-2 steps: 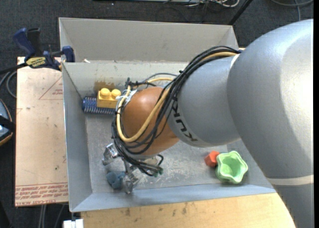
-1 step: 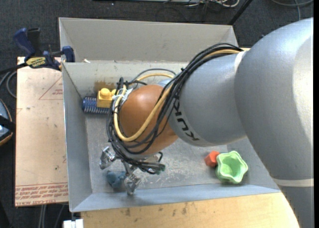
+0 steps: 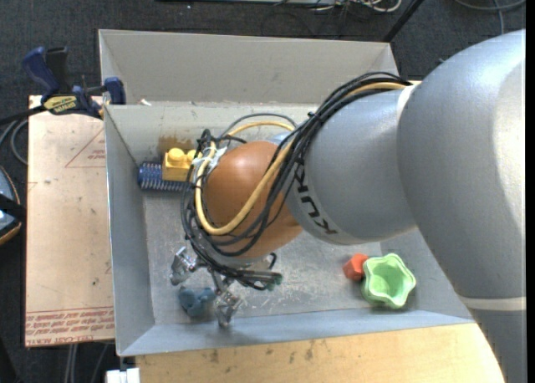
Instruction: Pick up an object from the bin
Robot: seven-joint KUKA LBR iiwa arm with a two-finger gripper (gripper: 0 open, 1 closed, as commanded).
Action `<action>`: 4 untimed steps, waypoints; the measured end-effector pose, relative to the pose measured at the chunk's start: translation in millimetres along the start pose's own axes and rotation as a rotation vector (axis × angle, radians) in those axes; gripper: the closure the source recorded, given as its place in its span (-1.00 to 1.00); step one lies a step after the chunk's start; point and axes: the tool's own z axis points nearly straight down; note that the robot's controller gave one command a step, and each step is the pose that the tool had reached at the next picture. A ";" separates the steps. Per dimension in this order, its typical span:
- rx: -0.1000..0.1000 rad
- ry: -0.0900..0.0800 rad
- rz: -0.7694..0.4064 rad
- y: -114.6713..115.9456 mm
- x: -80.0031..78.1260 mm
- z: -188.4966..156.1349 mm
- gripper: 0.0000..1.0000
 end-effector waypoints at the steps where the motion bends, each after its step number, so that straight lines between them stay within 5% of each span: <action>1: 0.010 -0.022 -0.084 -3.6 -2.4 23.6 -1.00; 2: 0.007 -0.023 -0.125 -3.5 -2.4 23.5 -1.00; 3: 0.009 -0.065 -0.126 -0.6 -12.5 20.3 1.00; 4: 0.000 -0.003 -0.124 0.0 -15.1 15.9 1.00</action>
Offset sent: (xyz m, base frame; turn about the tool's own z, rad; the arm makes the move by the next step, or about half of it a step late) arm -0.0038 -0.0037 -0.0301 -0.0872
